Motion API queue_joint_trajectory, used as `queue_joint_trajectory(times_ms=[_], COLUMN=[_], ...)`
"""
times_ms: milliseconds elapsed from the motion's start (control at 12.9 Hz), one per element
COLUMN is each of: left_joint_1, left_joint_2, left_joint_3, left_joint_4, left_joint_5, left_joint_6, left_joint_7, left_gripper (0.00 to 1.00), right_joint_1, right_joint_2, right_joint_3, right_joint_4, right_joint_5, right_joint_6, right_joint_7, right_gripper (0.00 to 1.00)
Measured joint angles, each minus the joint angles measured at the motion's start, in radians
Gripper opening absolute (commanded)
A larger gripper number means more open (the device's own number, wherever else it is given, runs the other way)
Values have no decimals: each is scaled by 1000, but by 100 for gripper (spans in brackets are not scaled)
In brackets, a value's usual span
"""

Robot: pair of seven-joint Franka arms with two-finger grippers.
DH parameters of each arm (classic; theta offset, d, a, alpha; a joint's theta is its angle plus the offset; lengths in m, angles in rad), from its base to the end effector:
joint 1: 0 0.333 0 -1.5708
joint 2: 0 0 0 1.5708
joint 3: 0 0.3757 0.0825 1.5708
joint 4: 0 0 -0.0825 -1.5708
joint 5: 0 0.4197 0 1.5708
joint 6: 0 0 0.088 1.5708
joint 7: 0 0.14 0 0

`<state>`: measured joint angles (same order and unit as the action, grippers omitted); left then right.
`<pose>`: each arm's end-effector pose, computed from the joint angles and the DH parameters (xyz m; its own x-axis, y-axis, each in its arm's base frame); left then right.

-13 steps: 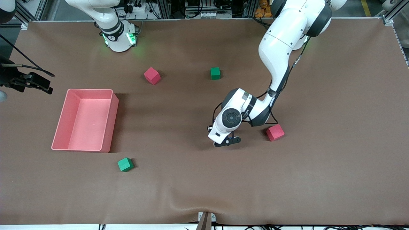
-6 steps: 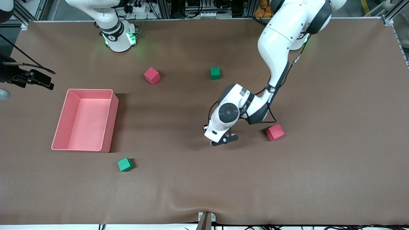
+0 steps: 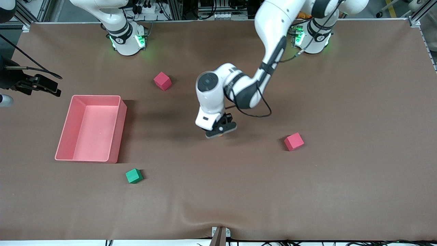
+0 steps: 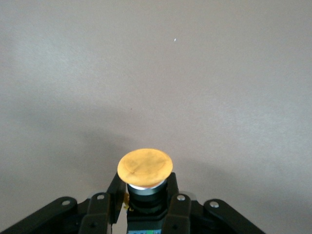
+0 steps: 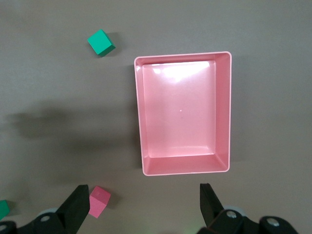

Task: Place and upright button with both arms
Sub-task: 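Lift the button and rotate it cap-up with the left gripper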

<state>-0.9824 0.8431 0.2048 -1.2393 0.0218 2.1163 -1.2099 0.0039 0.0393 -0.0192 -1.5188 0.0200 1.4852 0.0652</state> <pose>0.5639 -0.6164 0.2607 0.9254 0.3364 0.1746 0.3450 -0.9384 -0.0209 0.5934 -0.0059 0.6470 0.9942 -0.0787 -0.0739 -0.0800 -0.9967 -0.0145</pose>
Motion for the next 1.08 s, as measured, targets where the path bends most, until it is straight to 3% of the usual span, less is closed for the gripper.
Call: queue_joint_trajectory(times_ms=[310,464,774,1084], left_joint_1=[-149,-243,-361,-406], left_joint_2=[0,1,65,100], left_joint_3=[162,214,219,220], left_joint_4=[-8,-15,-38,-38], left_joint_5=[52,184,467,593], left_joint_6=[-48,-98,-236,-301], left_joint_7=[-313,-482,-720,-848], left_gripper=[11,6,7,7], right_joint_1=[14,24,24,22], right_joint_2=[1,2,4,4], right_joint_3=[4,6,6,-1], right_joint_4=[1,2,2,9], right_joint_5=[0,0,0,0], right_joint_6=[5,6,8,1], right_joint_7=[1,3,3,4], right_gripper=[100,100,100,100])
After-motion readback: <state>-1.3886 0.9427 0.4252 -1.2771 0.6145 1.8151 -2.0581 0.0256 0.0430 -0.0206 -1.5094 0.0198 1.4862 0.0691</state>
